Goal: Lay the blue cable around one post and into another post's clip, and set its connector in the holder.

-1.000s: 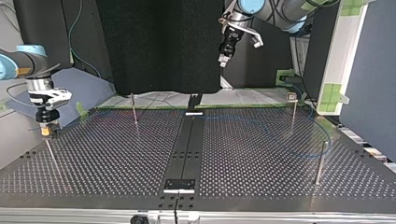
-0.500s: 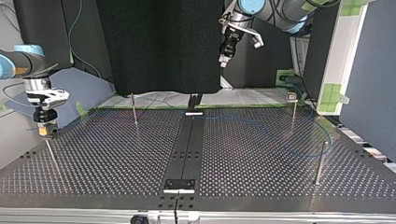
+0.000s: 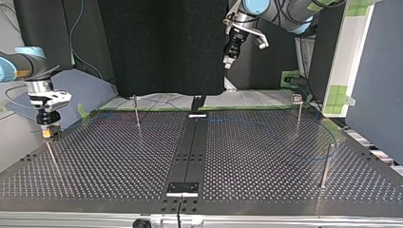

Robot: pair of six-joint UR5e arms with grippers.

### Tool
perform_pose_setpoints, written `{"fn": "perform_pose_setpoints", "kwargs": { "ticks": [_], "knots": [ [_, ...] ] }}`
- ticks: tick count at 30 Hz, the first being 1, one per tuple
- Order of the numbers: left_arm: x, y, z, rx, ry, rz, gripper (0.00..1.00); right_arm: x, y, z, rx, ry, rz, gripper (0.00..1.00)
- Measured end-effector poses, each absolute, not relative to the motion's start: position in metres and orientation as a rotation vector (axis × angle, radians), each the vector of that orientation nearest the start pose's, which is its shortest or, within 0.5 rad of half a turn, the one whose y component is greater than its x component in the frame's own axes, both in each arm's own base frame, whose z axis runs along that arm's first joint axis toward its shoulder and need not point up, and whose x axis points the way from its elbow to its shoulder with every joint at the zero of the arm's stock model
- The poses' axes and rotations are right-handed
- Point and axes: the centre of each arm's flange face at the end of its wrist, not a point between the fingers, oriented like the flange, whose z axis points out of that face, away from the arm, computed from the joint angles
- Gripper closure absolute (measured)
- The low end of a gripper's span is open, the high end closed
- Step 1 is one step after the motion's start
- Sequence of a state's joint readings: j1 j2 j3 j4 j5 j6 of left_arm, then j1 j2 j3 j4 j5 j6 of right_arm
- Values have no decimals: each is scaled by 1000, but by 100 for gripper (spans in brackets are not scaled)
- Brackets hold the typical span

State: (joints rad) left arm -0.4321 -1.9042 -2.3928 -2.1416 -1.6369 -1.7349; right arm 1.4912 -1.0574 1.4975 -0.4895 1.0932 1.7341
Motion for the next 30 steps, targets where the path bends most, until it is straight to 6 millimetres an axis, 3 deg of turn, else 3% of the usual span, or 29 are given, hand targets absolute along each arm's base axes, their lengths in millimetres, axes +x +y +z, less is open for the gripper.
{"fn": "perform_pose_setpoints", "kwargs": {
  "ticks": [30],
  "knots": [
    [293, -271, 90, 186, 1744, -369, 2, 126, -677, 284, 1447, -1043, 1662, 100]
  ]
}}
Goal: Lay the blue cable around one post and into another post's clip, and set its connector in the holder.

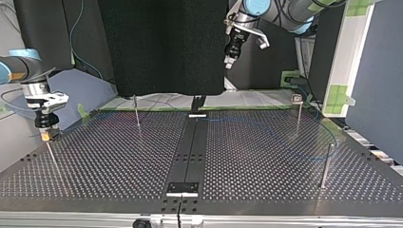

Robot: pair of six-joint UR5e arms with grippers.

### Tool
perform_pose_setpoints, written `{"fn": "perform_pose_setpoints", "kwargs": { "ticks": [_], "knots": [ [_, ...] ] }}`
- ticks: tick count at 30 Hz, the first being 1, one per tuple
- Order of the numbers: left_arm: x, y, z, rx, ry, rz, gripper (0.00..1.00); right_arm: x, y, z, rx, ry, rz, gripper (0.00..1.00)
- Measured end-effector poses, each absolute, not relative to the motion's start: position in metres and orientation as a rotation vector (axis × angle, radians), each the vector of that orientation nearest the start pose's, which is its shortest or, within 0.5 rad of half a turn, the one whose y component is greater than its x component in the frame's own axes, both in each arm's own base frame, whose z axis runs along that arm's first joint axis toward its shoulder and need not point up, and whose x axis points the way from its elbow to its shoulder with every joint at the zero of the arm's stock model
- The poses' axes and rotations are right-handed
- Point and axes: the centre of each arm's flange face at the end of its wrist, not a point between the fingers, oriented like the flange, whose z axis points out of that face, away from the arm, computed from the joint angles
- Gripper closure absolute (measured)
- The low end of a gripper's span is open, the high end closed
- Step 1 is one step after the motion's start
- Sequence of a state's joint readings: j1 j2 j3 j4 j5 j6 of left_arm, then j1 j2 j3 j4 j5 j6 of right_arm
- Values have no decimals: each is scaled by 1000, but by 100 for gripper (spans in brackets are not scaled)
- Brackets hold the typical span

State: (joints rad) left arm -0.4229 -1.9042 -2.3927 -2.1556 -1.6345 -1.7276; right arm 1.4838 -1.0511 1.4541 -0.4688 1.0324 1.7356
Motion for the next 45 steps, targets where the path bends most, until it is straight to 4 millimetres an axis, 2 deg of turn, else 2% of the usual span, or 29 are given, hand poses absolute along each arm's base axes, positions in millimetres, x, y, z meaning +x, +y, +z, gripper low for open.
{"fn": "perform_pose_setpoints", "kwargs": {
  "ticks": [23, 24, 25, 26, 27, 28, 29, 30, 32, 45],
  "knots": [
    [295, -270, 90, 188, 1747, -364, 2, 126, -681, 281, 1442, -1038, 1686, 100],
    [295, -270, 90, 188, 1747, -363, 2, 127, -681, 281, 1441, -1037, 1687, 88],
    [295, -270, 90, 187, 1747, -363, 2, 127, -681, 281, 1442, -1036, 1687, 88],
    [295, -269, 90, 187, 1747, -363, 2, 127, -681, 281, 1442, -1035, 1687, 70],
    [295, -269, 90, 187, 1747, -363, 2, 127, -681, 281, 1443, -1036, 1687, 60],
    [295, -269, 90, 186, 1747, -362, 2, 125, -680, 282, 1444, -1048, 1684, 60],
    [296, -269, 90, 186, 1747, -362, 2, 121, -680, 283, 1445, -1066, 1677, 48],
    [296, -269, 90, 186, 1747, -362, 2, 119, -679, 282, 1446, -1080, 1673, 42],
    [296, -269, 90, 185, 1747, -361, 2, 118, -679, 282, 1447, -1083, 1671, 39],
    [296, -268, 90, 183, 1747, -359, 2, 118, -679, 281, 1447, -1085, 1671, 39]
  ]
}}
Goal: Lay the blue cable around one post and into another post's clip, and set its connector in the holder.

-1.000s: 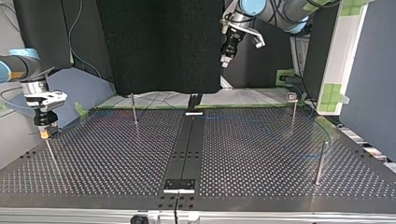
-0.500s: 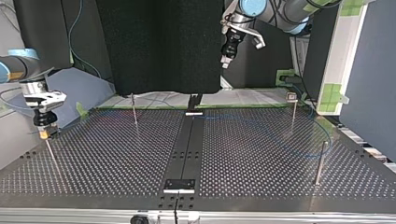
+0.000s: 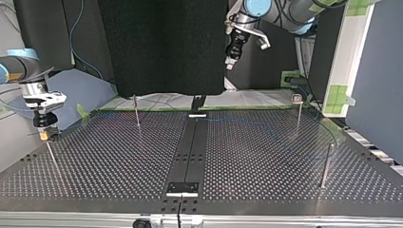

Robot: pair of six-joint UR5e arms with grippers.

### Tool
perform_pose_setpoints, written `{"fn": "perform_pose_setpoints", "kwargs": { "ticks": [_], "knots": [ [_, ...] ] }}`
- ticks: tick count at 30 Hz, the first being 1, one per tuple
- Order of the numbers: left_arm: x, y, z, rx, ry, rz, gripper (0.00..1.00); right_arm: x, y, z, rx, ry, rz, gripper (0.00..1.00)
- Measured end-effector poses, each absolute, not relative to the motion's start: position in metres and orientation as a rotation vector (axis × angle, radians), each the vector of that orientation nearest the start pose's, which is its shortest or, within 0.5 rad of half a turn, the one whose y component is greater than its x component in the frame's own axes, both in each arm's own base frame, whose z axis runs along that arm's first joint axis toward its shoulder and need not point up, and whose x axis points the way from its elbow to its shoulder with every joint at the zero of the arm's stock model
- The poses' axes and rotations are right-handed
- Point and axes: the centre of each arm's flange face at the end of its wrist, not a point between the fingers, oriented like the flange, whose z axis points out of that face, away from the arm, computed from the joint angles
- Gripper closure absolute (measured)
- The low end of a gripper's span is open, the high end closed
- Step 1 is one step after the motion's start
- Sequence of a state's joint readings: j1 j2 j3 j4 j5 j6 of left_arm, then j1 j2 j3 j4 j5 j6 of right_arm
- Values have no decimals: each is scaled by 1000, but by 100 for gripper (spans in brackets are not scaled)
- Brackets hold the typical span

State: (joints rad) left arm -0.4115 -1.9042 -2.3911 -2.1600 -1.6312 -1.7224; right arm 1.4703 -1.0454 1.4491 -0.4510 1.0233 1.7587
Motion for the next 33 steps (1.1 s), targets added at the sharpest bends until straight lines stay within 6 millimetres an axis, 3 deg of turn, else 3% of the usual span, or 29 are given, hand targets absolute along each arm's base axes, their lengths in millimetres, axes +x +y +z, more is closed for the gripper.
{"fn": "perform_pose_setpoints", "kwargs": {
  "ticks": [5, 8, 9, 10, 11, 12, 33],
  "knots": [
    [296, -268, 90, 183, 1747, -359, 2, 118, -679, 281, 1448, -1085, 1671, 39],
    [297, -268, 90, 182, 1747, -359, 2, 118, -679, 281, 1448, -1085, 1671, 33],
    [297, -268, 90, 182, 1747, -359, 2, 118, -679, 281, 1448, -1085, 1671, 24],
    [296, -268, 90, 183, 1747, -359, 2, 118, -679, 281, 1447, -1085, 1671, 24],
    [296, -268, 90, 183, 1747, -359, 2, 118, -679, 281, 1448, -1085, 1671, 4],
    [296, -268, 90, 183, 1747, -359, 2, 118, -679, 281, 1448, -1085, 1671, 0],
    [297, -269, 90, 199, 1749, -364, 2, 118, -679, 281, 1448, -1085, 1671, 0]
  ]
}}
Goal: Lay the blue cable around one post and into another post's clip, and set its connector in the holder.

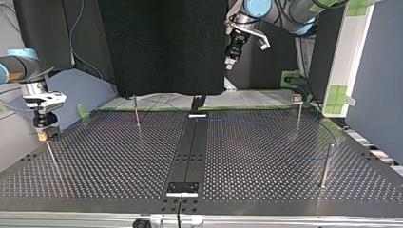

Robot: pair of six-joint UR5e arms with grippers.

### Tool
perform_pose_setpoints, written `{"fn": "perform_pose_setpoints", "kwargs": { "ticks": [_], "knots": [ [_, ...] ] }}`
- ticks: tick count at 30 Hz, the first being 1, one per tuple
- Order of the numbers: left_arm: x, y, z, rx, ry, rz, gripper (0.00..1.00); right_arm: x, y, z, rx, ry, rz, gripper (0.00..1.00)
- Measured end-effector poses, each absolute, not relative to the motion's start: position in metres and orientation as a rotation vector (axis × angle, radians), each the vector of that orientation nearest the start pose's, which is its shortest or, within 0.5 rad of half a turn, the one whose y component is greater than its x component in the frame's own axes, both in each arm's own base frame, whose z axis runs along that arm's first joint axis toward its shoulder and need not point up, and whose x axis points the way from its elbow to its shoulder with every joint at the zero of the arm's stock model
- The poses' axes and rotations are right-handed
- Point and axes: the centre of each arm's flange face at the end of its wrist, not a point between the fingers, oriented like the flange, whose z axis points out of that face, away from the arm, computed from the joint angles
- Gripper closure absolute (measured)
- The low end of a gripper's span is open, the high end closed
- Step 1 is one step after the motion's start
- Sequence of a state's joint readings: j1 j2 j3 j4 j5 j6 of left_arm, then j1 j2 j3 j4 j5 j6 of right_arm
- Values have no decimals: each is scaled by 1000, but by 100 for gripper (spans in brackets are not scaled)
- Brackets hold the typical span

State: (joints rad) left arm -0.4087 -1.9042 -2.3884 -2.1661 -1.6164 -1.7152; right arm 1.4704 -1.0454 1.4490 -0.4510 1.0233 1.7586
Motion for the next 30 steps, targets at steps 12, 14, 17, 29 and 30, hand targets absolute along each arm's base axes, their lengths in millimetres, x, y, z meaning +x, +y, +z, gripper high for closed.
{"fn": "perform_pose_setpoints", "kwargs": {
  "ticks": [12, 14, 17, 29, 30],
  "knots": [
    [295, -274, 91, 221, 1746, -404, 2, 118, -679, 281, 1448, -1085, 1671, 0],
    [295, -275, 91, 222, 1745, -404, 2, 118, -679, 281, 1448, -1085, 1671, 0],
    [295, -275, 91, 222, 1744, -404, 2, 118, -679, 281, 1448, -1085, 1671, 0],
    [295, -275, 91, 222, 1744, -404, 2, 118, -679, 281, 1448, -1085, 1671, 0],
    [295, -275, 91, 222, 1744, -404, 2, 118, -679, 281, 1448, -1085, 1671, 0]
  ]
}}
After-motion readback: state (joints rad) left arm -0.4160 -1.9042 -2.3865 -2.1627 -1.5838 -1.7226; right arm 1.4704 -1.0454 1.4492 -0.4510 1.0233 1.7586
